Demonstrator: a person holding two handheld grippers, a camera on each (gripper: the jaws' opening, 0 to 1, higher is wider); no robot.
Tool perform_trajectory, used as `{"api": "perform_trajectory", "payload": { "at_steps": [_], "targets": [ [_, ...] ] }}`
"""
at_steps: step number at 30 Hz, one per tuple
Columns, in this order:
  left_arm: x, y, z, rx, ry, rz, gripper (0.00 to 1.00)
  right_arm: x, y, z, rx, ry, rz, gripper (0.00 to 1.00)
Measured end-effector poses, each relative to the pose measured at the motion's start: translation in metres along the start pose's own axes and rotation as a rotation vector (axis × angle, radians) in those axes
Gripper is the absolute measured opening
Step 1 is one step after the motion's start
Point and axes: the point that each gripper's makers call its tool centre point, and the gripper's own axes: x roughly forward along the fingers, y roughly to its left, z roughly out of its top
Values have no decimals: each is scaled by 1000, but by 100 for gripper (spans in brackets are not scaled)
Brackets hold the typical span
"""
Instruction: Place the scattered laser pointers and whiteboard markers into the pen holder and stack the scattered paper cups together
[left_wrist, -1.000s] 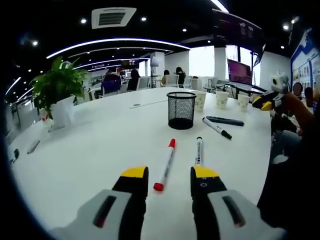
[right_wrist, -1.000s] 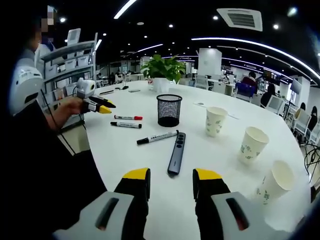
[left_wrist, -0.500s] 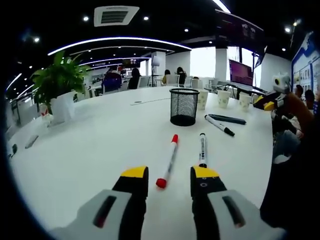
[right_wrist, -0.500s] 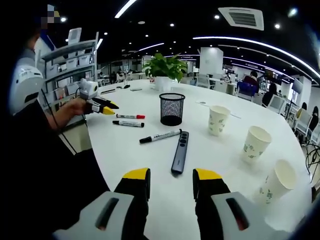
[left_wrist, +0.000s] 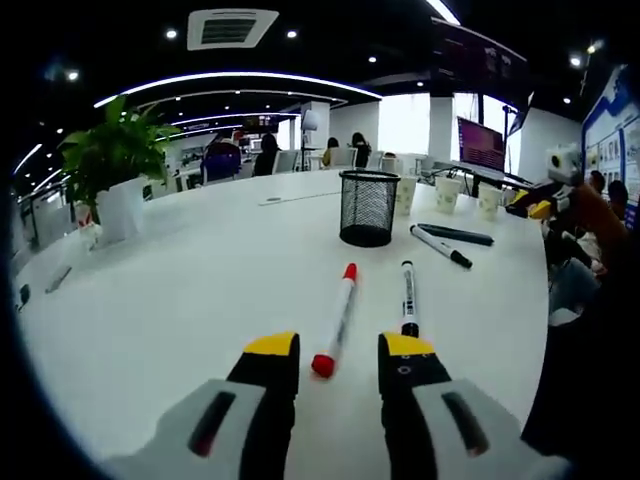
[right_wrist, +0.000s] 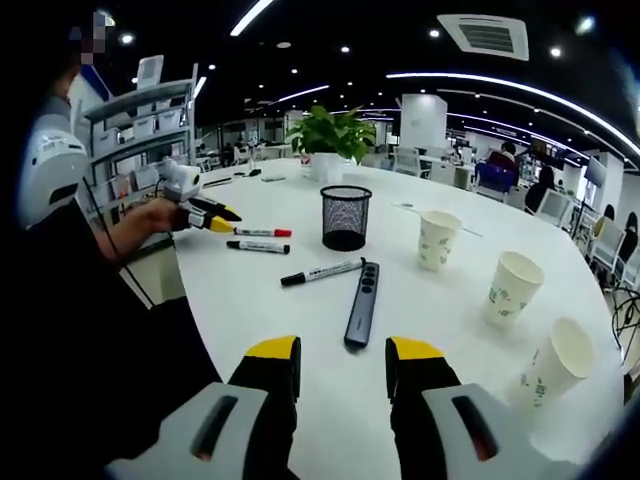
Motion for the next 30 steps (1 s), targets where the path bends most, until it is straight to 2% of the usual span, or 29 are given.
{"api": "perform_trajectory", "payload": {
  "at_steps": [18, 30],
  "targets": [
    [10, 3, -6, 6, 6, -5, 30, 0, 0, -2, 4, 2, -1, 37],
    [15, 3, -11, 46, 11, -8, 28, 0, -1, -3, 6, 4, -3, 37]
  ]
}}
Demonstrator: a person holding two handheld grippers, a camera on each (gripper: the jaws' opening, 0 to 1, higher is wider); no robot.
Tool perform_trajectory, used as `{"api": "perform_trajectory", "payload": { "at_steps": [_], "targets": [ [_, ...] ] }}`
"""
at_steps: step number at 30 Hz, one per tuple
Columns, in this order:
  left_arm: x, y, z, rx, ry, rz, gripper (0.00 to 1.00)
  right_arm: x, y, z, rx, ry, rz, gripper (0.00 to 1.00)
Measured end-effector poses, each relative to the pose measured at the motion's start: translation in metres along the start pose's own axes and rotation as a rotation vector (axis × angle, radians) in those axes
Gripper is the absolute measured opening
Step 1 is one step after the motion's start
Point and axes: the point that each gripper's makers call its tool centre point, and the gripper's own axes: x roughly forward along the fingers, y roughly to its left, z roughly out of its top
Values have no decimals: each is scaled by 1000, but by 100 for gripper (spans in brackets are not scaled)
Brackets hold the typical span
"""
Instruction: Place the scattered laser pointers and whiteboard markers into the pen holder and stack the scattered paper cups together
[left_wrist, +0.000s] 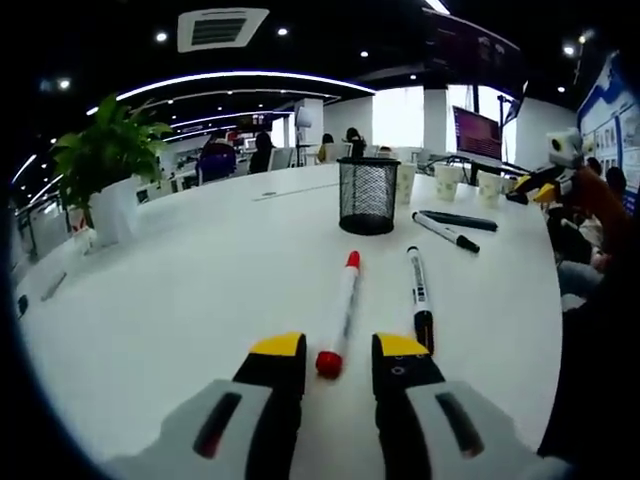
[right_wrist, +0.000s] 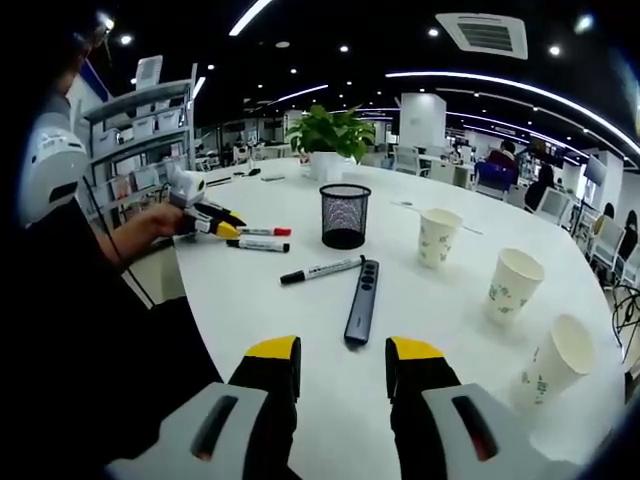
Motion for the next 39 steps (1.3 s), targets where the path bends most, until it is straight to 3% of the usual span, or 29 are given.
{"api": "perform_trajectory", "payload": {
  "at_steps": [14, 39],
  "targets": [
    [4, 1, 4, 8, -42, -19, 23, 0, 2, 0, -3, 1, 1, 37],
    [9, 1, 1, 15, -32, -41, 13, 1, 1, -1, 1, 0, 0, 37]
  ]
}}
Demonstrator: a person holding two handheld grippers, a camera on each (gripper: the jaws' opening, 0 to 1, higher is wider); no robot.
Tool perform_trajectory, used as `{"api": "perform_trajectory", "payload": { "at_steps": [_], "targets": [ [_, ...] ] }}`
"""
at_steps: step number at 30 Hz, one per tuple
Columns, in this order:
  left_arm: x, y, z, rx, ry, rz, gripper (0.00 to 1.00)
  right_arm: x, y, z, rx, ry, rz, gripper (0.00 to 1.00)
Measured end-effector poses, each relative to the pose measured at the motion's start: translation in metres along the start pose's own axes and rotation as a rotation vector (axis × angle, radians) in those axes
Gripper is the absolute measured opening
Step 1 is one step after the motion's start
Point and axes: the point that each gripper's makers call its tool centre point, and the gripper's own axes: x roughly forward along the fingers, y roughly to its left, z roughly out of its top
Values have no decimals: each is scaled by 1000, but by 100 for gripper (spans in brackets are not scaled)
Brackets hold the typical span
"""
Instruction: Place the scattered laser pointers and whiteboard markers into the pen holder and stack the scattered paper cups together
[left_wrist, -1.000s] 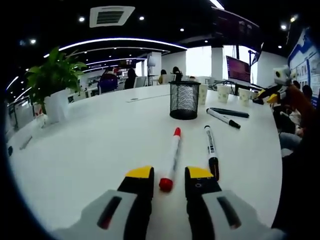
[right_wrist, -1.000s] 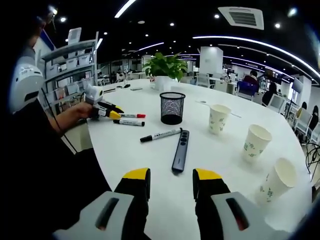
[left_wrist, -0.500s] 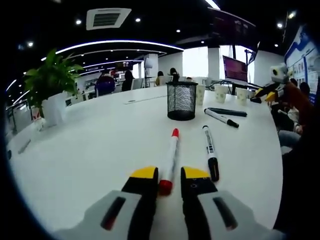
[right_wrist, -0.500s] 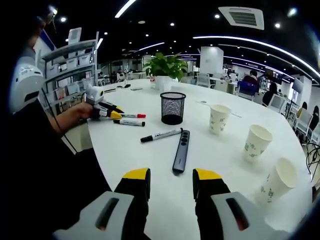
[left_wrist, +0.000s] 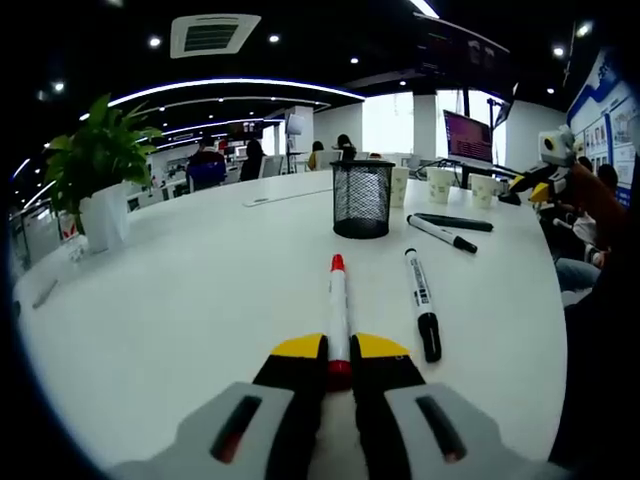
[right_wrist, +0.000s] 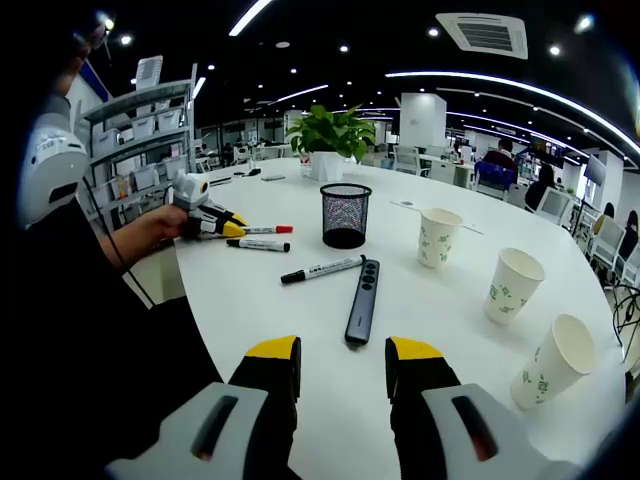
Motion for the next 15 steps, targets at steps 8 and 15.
{"api": "perform_trajectory", "payload": {
  "at_steps": [8, 15],
  "targets": [
    [1, -2, 0, 8, -3, -9, 13, -1, 0, -1, 2, -2, -2, 37],
    [-1, -5, 2, -16, -15, -32, 13, -2, 0, -1, 2, -3, -3, 37]
  ]
}}
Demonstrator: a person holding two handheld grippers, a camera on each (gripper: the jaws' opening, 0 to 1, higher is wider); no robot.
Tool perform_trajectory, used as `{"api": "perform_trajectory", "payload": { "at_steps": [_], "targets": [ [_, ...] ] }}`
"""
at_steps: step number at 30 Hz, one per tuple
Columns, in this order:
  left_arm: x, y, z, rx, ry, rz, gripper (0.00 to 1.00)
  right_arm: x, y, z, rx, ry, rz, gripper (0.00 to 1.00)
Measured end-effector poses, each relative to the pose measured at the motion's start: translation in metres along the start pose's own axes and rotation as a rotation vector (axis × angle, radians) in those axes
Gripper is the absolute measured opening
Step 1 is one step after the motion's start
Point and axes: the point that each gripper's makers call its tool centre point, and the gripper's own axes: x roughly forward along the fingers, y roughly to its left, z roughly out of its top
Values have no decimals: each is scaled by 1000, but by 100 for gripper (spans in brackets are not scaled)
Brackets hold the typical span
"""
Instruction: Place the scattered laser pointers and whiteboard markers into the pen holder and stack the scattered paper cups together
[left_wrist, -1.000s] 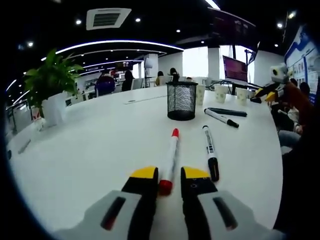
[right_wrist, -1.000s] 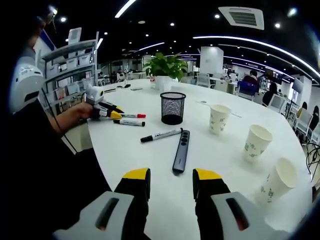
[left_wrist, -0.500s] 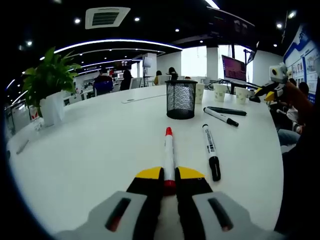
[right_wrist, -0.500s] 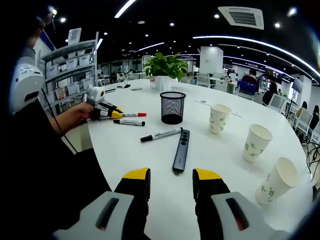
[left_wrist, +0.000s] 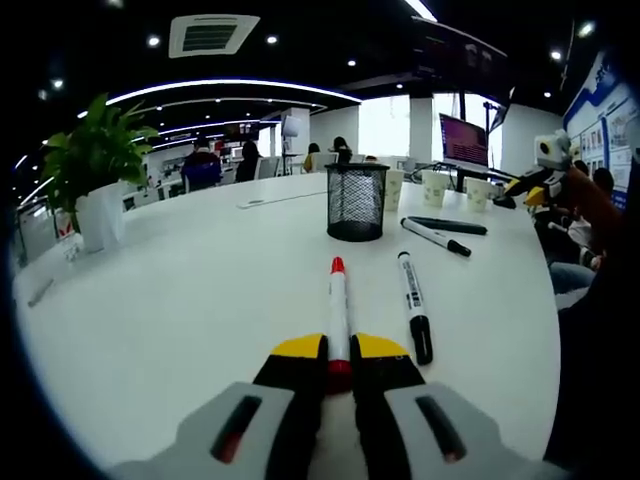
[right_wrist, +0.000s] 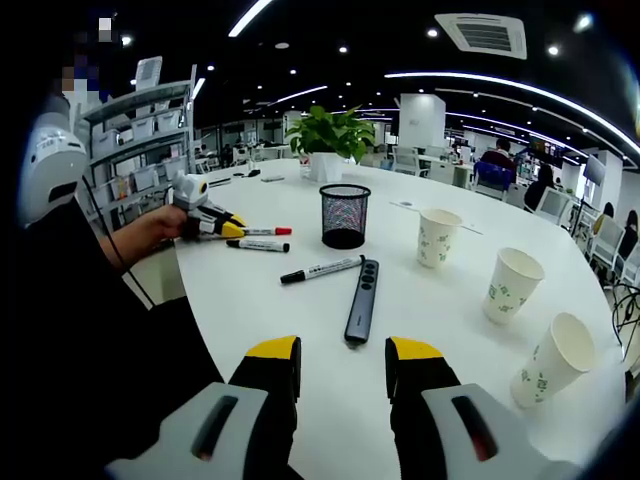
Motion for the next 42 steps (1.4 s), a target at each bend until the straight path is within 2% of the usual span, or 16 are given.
{"api": "perform_trajectory", "payload": {
  "at_steps": [12, 42],
  "targets": [
    [-4, -2, 5, -52, -33, -27, 13, -1, 1, 3, -5, -4, 0, 37],
    [-11, -8, 29, -63, -102, -45, 13, -2, 2, 6, -10, -7, 1, 37]
  ]
}}
